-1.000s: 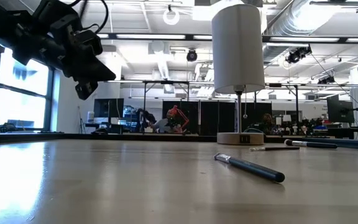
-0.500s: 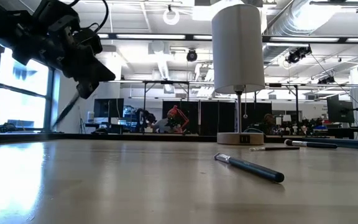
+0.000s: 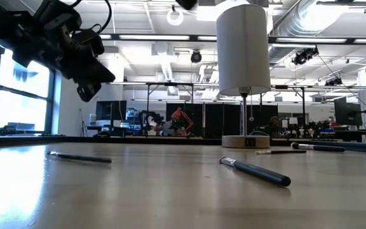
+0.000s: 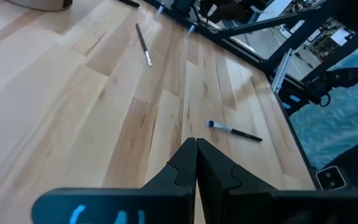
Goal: Put items in baskets/containers
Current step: Put the eyeshadow brush into the transparent organizer
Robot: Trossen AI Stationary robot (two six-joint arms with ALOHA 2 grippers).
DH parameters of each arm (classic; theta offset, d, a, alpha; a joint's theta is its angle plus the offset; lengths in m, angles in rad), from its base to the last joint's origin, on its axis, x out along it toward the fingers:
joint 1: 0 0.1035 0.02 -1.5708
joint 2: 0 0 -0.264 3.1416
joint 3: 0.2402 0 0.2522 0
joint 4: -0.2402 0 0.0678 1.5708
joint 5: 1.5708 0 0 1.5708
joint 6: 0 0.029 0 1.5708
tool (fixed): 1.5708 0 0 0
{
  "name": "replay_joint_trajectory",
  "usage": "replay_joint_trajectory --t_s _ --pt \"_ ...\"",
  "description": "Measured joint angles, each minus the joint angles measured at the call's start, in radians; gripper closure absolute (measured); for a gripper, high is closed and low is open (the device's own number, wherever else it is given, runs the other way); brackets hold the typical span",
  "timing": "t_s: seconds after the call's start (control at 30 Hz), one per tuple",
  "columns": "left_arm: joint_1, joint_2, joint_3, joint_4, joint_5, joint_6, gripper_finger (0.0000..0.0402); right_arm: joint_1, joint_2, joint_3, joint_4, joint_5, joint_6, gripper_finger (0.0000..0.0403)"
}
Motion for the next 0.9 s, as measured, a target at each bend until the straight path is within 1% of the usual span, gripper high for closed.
replay_joint_trajectory --t_s 0.1,0.17,0.3,0.37,0.5,0.6,0.73,0.8,0.9 --pt "0.0 0.0 0.0 -0.015 -0.003 0.002 0.0401 -0.006 -0.002 -0.056 -0.037 -0.056 0.096 0.0403" --pt "0.0 0.0 0.0 -0.018 -0.003 0.003 0.0401 -0.012 -0.002 -0.102 -0.026 -0.093 0.105 0.0403" --pt "0.0 0.0 0.0 -0.018 -0.003 0.003 0.0401 -0.025 -0.002 -0.163 -0.02 -0.135 0.117 0.0403" --pt "0.0 0.0 0.0 -0.019 -0.009 -0.003 0.0401 -0.037 -0.002 -0.191 -0.046 -0.165 0.141 0.0403" --pt "0.0 0.0 0.0 -0.019 -0.011 -0.003 0.0401 -0.058 -0.003 -0.205 -0.223 -0.225 0.232 0.0403" --pt "0.0 0.0 0.0 -0.019 -0.012 -0.005 0.0401 -0.071 -0.006 -0.206 -0.424 -0.258 0.393 0.0403" --pt "0.0 0.0 0.0 -0.033 -0.015 -0.008 0.0401 -0.075 -0.007 -0.206 -0.629 -0.272 0.615 0.0402" --pt "0.0 0.0 0.0 -0.051 -0.028 -0.01 0.0401 -0.079 -0.008 -0.208 -0.689 -0.276 0.67 0.0402" --pt "0.0 0.0 0.0 -0.063 -0.056 -0.033 0.0401 -0.09 -0.008 -0.222 -0.698 -0.308 0.657 0.0394"
